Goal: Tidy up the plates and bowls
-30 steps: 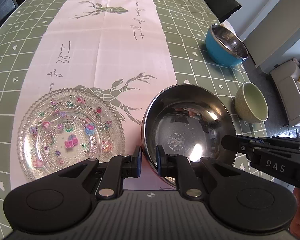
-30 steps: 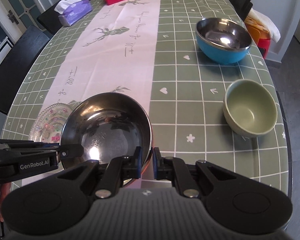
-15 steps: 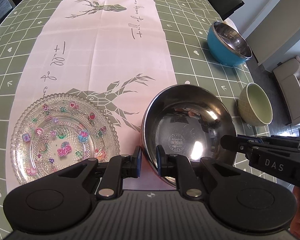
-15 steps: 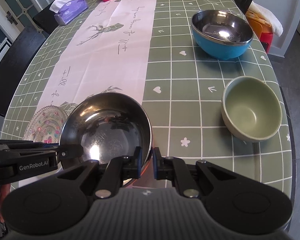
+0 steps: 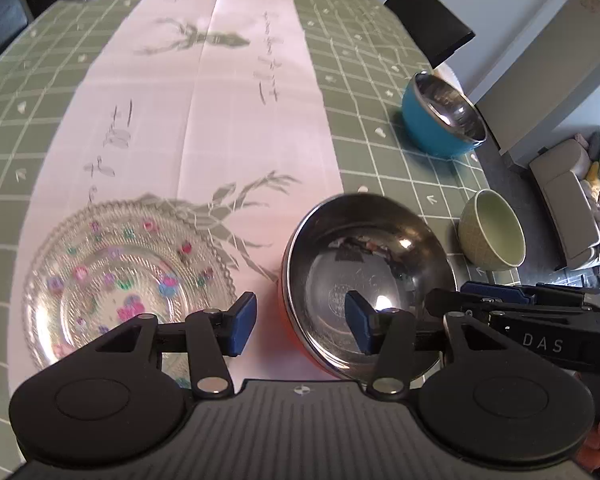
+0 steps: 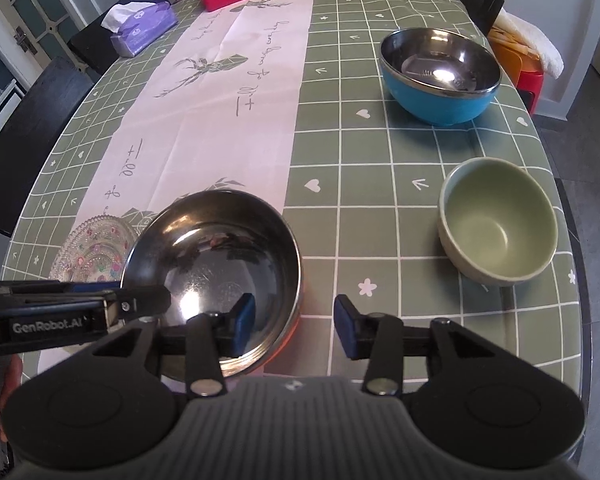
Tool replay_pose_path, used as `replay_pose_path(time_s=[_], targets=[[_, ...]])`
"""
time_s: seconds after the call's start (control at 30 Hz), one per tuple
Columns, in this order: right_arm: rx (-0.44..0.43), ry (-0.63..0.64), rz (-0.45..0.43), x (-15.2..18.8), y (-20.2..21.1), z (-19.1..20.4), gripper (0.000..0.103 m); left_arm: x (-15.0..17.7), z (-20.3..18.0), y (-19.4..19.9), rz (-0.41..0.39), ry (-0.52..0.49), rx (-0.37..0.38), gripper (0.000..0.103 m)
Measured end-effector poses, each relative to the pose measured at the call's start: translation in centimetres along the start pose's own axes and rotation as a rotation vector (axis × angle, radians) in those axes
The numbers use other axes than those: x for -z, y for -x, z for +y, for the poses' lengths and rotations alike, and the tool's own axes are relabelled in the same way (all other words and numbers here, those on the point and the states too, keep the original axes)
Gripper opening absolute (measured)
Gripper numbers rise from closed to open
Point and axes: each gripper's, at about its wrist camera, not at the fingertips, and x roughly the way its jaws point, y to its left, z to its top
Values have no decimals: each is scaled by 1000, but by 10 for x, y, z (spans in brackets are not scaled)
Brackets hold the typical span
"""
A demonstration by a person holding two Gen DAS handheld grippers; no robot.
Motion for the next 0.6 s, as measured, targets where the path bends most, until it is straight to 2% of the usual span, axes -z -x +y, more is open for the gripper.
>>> replay_pose_path(time_s=[0.1,0.17,0.23,0.3,0.4,0.6], targets=[[3,-2,-9,2,5,-1,53,-1,-6,12,-39,-52,-4,60],[12,0,-17,2,9,-1,62,-2,-11,21,-68,-100,-9,60],[20,4,-29,3,14,-1,67,-2,-18,29,-102,-151,-17,62],[21,4,-42,3,20,-3,67,-3,-24,36,-132,-190,-15,63],[12,-6,-69,1,32,-8,69,-8,-30,44,-160,-216,33,69],[72,-26,-136,-12,59,-26,75,-30,-45,57,-197,-234,61,69]])
